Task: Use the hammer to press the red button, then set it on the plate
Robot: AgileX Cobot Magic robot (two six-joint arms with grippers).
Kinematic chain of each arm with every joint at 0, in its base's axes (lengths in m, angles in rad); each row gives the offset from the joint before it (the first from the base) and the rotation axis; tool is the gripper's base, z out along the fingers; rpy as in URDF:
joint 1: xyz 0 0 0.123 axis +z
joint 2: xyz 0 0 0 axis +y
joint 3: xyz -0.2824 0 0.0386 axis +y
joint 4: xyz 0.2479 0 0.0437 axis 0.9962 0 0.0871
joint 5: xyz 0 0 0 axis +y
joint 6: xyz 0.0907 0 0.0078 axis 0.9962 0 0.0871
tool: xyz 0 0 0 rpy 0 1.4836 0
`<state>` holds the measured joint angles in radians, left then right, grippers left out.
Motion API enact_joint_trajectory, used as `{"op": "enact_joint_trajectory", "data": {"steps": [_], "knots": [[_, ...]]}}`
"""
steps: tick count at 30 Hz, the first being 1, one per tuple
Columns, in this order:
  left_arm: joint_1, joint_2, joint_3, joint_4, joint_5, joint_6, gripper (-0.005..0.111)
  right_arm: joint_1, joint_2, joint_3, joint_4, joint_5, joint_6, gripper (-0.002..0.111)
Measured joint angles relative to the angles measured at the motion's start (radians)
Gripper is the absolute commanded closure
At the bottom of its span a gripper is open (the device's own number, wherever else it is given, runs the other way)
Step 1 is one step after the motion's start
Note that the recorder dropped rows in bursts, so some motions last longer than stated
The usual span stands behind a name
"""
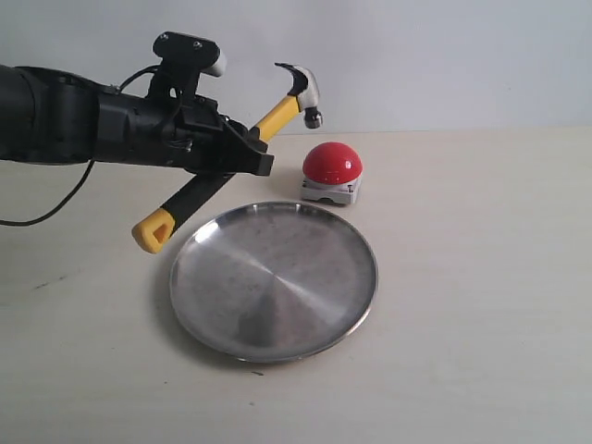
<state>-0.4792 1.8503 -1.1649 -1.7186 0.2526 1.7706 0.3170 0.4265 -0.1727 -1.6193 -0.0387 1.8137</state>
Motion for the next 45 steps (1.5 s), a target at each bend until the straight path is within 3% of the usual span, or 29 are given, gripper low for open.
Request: {"op": "enact_joint_trajectory", "data": {"steps": [15, 17, 18, 21, 26, 28, 37, 45], "knots": [[-0.004, 0.004, -0.006, 0.0, -0.006, -0.007, 0.107, 0.0, -0.078, 0.002, 0.002, -0.037, 0.02, 0.108], [-0.004, 0.004, -0.008, 0.062, 0.0, -0.057, 0.107, 0.0, -0.078, 0.002, 0.002, -0.037, 0.02, 0.108], [-0.004, 0.004, -0.011, 0.117, 0.001, -0.104, 0.107, 0.0, -0.078, 0.002, 0.002, -0.037, 0.02, 0.108], [-0.011, 0.004, -0.021, 0.473, -0.021, -0.462, 0.107, 0.0, -0.078, 0.002, 0.002, -0.037, 0.02, 0.108], [-0.043, 0.004, -0.027, 1.395, -0.088, -1.372, 0.107, 0.0, -0.078, 0.002, 0.002, -0.039, 0.022, 0.108], [-0.063, 0.004, -0.017, 1.649, -0.129, -1.648, 0.107, 0.0, -0.078, 0.002, 0.002, -0.039, 0.022, 0.108], [-0.111, 0.044, 0.025, 2.069, -0.39, -2.153, 0.107, 0.0, -0.078, 0.002, 0.002, -0.039, 0.022, 0.108], [-0.113, 0.098, -0.025, 2.133, -0.407, -2.261, 0.107, 0.0, -0.078, 0.002, 0.002, -0.039, 0.022, 0.108]]}}
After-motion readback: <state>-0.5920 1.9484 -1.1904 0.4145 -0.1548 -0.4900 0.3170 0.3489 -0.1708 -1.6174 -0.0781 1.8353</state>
